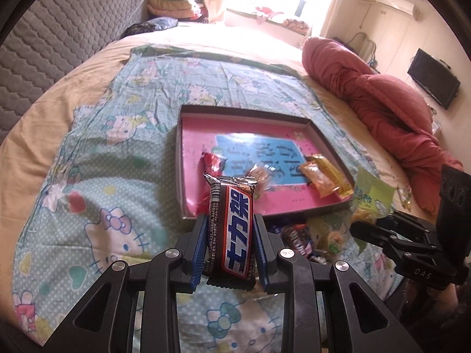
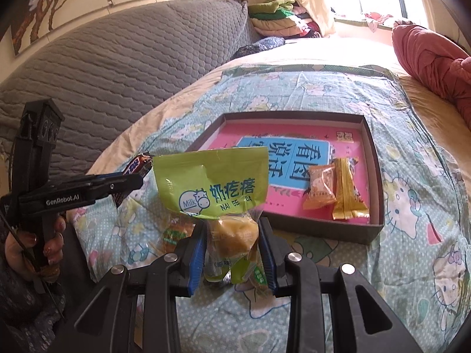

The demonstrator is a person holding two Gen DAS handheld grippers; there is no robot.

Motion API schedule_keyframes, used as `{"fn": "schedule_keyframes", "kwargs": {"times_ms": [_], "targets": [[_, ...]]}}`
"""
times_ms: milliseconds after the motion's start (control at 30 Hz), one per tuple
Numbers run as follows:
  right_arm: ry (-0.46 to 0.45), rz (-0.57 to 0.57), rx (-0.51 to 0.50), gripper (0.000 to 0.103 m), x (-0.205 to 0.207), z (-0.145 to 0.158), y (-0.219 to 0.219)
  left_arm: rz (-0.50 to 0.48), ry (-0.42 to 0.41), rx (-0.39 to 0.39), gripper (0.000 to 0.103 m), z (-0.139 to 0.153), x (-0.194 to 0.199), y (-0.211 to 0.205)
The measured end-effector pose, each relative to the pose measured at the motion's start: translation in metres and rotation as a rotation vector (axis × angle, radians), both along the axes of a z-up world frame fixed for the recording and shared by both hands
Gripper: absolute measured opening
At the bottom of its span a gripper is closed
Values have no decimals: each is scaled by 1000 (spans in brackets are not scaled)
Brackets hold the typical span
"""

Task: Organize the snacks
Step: 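Carry the Snickers bar over the pink box while the right carries the pastry there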

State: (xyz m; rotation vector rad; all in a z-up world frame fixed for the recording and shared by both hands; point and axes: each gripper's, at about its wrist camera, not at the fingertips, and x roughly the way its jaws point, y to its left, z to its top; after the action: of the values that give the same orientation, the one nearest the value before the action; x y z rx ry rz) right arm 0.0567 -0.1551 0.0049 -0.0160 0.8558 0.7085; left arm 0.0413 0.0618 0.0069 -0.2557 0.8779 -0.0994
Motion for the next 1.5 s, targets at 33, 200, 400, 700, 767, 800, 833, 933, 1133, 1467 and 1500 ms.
{"fn": "schedule_keyframes", "kwargs": {"times_ms": [33,200,400,700,767,800,833,933,1133,1467,1500], "targets": [[-5,-4,4,35,2,1,0,0,-8,-2,30,2,1,-1],[-23,-26,13,35,11,5,-4,-15,-35,-1,30,5,6,-8],[-29,-58,36,35,23,7,-11,-13,-49,-12,30,5,20,-11],[-35,-72,31,35,35,5,-11,-1,-66,-11,30,-1,43,-9],[-32,-79,30,35,39,3,-11,1,-68,-2,30,-5,46,-9],[-31,-83,30,35,40,3,-11,5,-71,1,30,-7,47,-9],[-25,-88,32,35,43,2,-12,6,-71,0,30,-10,49,-8],[-17,-105,36,35,46,-1,-14,7,-49,3,30,-21,55,-8],[0,-142,46,35,55,-5,-22,-5,-31,19,30,-34,68,-14],[26,-195,46,35,72,-13,-30,-47,0,26,30,-50,84,-27],[27,-196,43,35,74,-14,-30,-50,3,25,30,-51,86,-28]]}}
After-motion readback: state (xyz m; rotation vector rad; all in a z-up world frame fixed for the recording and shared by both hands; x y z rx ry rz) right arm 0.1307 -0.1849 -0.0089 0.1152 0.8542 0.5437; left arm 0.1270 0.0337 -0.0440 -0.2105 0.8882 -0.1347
